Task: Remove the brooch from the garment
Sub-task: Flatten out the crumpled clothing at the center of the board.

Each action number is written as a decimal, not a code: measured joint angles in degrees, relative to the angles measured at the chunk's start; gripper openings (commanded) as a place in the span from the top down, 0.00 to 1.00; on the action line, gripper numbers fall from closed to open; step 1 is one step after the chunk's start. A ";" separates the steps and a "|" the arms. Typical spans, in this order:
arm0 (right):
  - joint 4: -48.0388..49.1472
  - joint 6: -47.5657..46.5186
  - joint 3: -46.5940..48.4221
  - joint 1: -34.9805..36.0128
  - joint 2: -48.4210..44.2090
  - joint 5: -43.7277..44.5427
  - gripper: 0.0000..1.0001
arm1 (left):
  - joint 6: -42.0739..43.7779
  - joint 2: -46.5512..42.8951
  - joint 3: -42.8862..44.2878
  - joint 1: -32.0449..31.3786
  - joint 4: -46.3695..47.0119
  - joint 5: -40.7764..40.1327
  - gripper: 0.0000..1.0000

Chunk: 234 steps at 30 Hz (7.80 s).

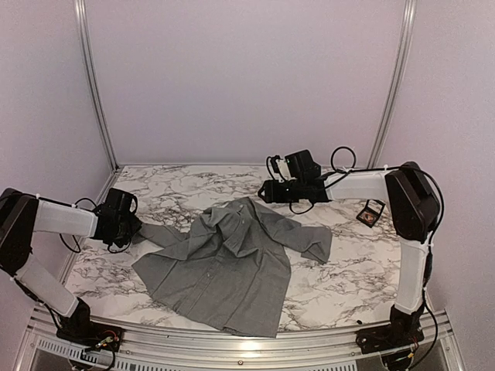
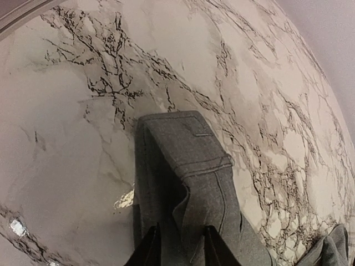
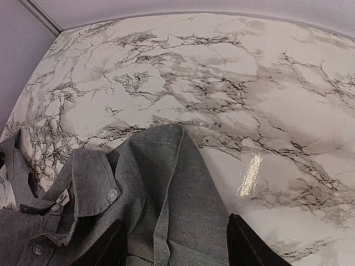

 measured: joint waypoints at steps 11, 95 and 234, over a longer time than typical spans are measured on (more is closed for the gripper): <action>0.07 0.02 -0.79 0.00 -1.11 0.24 0.42 | -0.04 -8.02 -1.99 0.02 -2.25 1.49 0.46; -12.66 -1.44 1.22 -3.37 1.84 24.98 1.00 | 26.29 41.92 86.55 20.00 -19.76 10.01 1.00; -11.47 9.64 -20.44 25.83 -31.39 24.39 0.09 | 21.11 -23.85 13.84 -24.11 -13.99 2.58 0.01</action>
